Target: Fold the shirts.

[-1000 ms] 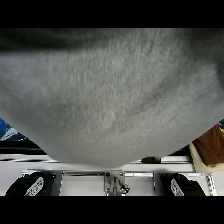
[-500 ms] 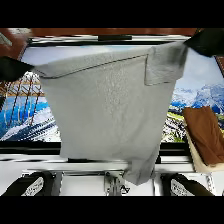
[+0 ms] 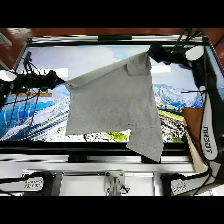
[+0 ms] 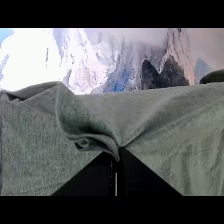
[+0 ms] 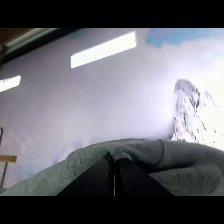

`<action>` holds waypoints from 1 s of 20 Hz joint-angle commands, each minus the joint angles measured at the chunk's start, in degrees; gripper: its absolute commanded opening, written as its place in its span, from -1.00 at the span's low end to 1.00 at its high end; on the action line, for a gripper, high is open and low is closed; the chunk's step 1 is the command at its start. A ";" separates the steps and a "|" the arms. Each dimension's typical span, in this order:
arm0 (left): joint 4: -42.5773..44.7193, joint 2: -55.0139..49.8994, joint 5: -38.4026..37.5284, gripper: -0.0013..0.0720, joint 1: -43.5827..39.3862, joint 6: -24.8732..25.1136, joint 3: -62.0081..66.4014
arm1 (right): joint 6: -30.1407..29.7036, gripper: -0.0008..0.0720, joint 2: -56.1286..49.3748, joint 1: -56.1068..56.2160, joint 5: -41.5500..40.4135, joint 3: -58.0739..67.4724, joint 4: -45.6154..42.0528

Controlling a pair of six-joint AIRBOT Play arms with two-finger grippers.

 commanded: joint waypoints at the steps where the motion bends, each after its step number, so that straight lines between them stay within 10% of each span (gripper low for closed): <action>1: -2.36 -6.93 -2.05 -0.81 0.02 0.15 -0.11 | 5.92 -0.81 -7.50 1.38 5.18 -0.15 -0.74; 2: -2.34 -7.41 -3.65 -0.43 0.11 0.15 -0.11 | 6.60 -0.68 -8.37 1.33 7.34 -0.15 -0.28; 4: -2.10 -7.21 -7.69 0.49 1.25 0.15 0.90 | 5.18 0.52 -7.48 0.07 10.88 -0.15 1.27; 11: 26.36 -5.35 -41.09 0.08 11.08 -4.76 10.56 | 1.88 0.55 6.88 -15.56 43.23 -0.20 -15.63; 15: 23.06 0.74 -34.64 0.64 11.56 -1.55 -6.84 | -0.35 0.55 12.46 -21.75 53.20 -8.28 -19.58; 20: 11.85 1.31 -26.12 0.47 11.56 8.37 -24.96 | -2.23 0.55 16.22 -22.86 51.04 -18.86 -17.22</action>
